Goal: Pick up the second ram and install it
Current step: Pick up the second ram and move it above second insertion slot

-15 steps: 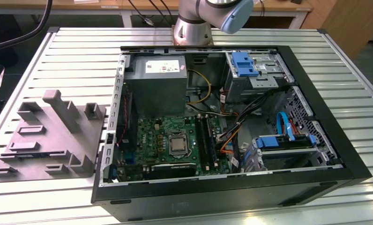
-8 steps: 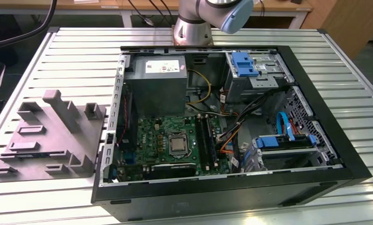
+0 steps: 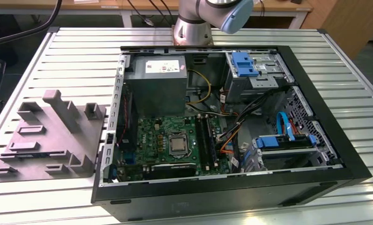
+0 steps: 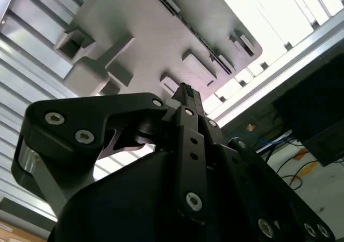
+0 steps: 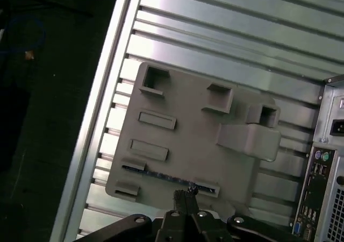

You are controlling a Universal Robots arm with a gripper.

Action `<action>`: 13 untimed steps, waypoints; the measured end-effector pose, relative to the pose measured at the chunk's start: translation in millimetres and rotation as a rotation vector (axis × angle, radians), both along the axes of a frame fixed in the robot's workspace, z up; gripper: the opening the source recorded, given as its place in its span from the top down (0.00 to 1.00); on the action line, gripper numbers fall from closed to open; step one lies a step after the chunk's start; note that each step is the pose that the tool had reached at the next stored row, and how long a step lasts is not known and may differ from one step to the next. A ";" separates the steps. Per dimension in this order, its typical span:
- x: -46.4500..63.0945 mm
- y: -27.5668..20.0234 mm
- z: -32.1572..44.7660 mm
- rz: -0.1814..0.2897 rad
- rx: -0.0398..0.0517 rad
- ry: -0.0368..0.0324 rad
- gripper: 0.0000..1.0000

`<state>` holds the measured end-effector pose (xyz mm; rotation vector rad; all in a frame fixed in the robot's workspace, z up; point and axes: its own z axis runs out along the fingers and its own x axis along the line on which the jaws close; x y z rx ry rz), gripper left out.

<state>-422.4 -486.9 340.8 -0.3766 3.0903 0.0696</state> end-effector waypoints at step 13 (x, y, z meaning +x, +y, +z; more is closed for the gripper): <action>0.0 0.0 -2.7 0.237 -0.0053 0.0000 0.90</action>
